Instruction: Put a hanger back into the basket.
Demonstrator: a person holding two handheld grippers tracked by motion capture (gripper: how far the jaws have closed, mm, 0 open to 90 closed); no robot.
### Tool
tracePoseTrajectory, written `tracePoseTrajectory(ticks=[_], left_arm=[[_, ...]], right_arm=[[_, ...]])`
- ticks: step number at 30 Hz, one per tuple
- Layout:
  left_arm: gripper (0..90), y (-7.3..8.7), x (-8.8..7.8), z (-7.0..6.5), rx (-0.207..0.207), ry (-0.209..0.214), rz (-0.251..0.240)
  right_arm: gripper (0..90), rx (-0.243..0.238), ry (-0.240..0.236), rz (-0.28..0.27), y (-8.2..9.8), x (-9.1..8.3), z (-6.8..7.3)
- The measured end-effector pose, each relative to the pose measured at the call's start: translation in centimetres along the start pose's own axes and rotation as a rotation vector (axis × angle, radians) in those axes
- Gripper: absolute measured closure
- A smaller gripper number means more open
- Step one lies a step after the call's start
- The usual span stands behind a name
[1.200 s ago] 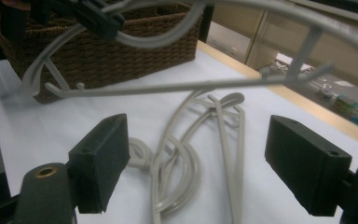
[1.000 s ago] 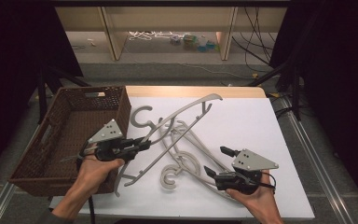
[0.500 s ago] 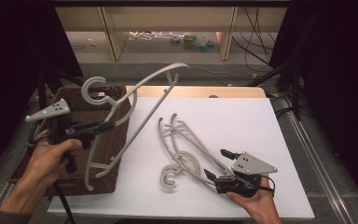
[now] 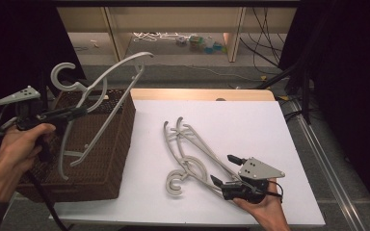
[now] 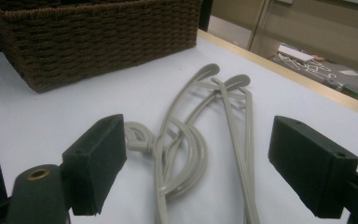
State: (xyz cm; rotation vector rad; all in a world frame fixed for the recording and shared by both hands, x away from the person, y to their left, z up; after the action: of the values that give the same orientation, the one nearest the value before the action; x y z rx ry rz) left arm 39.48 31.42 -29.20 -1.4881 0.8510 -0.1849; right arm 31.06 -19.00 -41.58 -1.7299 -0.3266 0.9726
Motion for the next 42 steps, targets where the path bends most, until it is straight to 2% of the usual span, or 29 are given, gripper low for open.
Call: tracePoseTrajectory(ticks=[2,4,8,9,10,11,13,14,18,21,23,25,32,35,36,42], left_arm=[[79.2,0.2,-0.1,0.4,-0.001,-0.012,0.004],[79.2,1.0,-0.4,1.6,-0.031,-0.049,0.022],[79.2,2.2,-0.8,3.1,-0.023,-0.1,0.059],[79.2,2.2,-0.8,3.1,-0.023,-0.1,0.059],[79.2,2.7,-0.9,3.8,-0.015,-0.119,0.072],[79.2,2.7,-0.9,3.8,-0.015,-0.119,0.072],[79.2,3.5,-1.1,4.8,-0.011,-0.142,0.082],[79.2,3.7,-1.2,5.1,0.005,-0.149,0.083],[79.2,4.4,-1.5,5.6,0.001,-0.147,0.079],[79.2,5.1,-1.5,5.9,0.018,-0.151,0.091],[79.2,5.7,-1.4,6.3,0.039,-0.162,0.121],[79.2,5.9,-1.4,6.4,0.031,-0.164,0.126],[79.2,7.3,-1.3,7.0,0.051,-0.175,0.177],[79.2,7.6,-1.3,7.2,0.053,-0.176,0.186],[79.2,7.7,-1.2,7.1,0.042,-0.178,0.185],[79.2,7.9,-0.4,7.3,0.077,-0.18,0.247]], right_arm=[[20.0,0.003,-0.003,0.002,0.0,0.0,0.0],[20.0,0.005,0.0,0.001,0.1,0.0,0.0],[20.0,0.002,0.001,-0.003,0.1,0.1,-0.1],[20.0,0.002,0.001,-0.003,0.1,0.1,-0.1],[19.9,0.007,-0.002,0.001,0.2,0.1,-0.1],[19.9,0.007,-0.002,0.001,0.2,0.1,-0.1],[19.7,0.004,0.007,-0.014,0.2,0.2,-0.1],[19.4,0.005,0.0,-0.003,0.2,0.1,-0.1],[19.2,0.008,-0.001,0.001,0.2,0.2,-0.1],[18.8,0.008,-0.002,0.001,0.2,0.1,-0.1],[18.6,0.009,-0.004,0.001,0.2,0.1,-0.1],[18.4,0.009,-0.006,0.001,0.2,0.2,-0.1],[16.6,0.013,-0.003,-0.013,0.3,0.3,0.0],[16.7,0.008,-0.01,-0.009,0.3,0.4,0.1],[16.6,0.011,-0.011,-0.008,0.3,0.4,0.1],[16.6,0.015,-0.007,-0.002,0.4,0.3,0.0]])
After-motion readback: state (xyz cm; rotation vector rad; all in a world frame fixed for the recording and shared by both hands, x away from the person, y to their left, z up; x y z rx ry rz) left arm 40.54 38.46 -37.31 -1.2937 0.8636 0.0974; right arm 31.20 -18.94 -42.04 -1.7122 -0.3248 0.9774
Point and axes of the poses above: each handheld gripper's, and its own axes: x roughly forward along the jaws, y roughly out of its underside, z roughly to its left, the point moved 2 cm from there along x, roughly forward along the jaws, and after that the axes turned 3 degrees about z, right-handed, at the moved point
